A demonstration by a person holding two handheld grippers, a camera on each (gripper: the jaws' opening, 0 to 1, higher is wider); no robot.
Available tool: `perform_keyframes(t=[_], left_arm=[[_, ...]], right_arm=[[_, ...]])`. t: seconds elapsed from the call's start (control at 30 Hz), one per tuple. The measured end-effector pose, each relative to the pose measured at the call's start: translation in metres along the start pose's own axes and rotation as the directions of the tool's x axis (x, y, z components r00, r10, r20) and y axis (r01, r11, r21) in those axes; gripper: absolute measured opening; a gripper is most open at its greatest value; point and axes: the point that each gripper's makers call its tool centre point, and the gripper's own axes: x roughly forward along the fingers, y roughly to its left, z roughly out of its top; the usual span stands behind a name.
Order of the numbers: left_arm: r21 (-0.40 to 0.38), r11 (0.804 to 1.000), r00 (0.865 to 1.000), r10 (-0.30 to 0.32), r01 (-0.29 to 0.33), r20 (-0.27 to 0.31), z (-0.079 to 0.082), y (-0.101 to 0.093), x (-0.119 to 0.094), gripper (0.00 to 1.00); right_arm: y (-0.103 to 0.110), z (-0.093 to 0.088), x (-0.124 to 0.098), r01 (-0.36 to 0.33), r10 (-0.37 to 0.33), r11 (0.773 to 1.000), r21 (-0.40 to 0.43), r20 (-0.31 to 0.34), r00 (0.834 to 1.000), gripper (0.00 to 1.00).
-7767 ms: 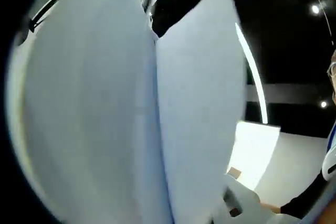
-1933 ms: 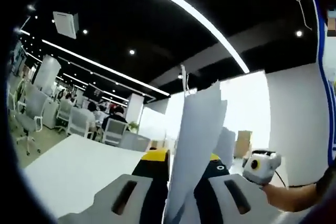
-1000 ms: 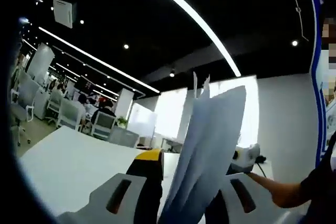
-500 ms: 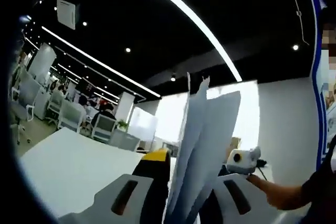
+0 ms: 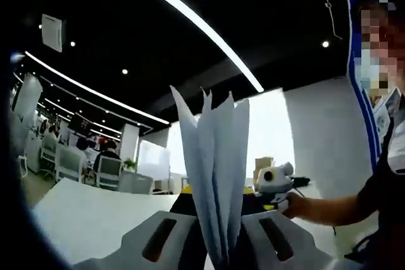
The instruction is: Organize the stack of printing papers by aligning and flattening the scattered papers on the table
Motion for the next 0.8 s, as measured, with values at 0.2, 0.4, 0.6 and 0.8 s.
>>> perform_keyframes(t=[0.2,0.4,0.6,0.8], left_arm=[[0.043,0.992,0.993,-0.116,0.115,0.032,0.009,-0.024,-0.002,0.06],[0.016,0.989,0.988,-0.144,0.144,0.054,0.013,-0.028,-0.004,0.07],[0.090,0.996,1.000,-0.013,0.011,0.025,0.008,-0.011,-0.001,0.08],[0.126,0.980,0.988,0.153,-0.152,0.004,0.014,0.009,0.004,0.09]], right_arm=[[0.006,0.002,-0.001,-0.056,0.053,0.997,0.057,0.050,0.997,0.54],[0.035,0.012,-0.006,-0.174,0.175,0.984,-0.027,0.098,0.980,0.13],[0.026,0.014,-0.005,-0.090,0.097,0.993,-0.073,0.091,0.991,0.00],[0.012,0.018,-0.004,0.073,-0.059,0.990,-0.119,0.112,0.992,0.00]])
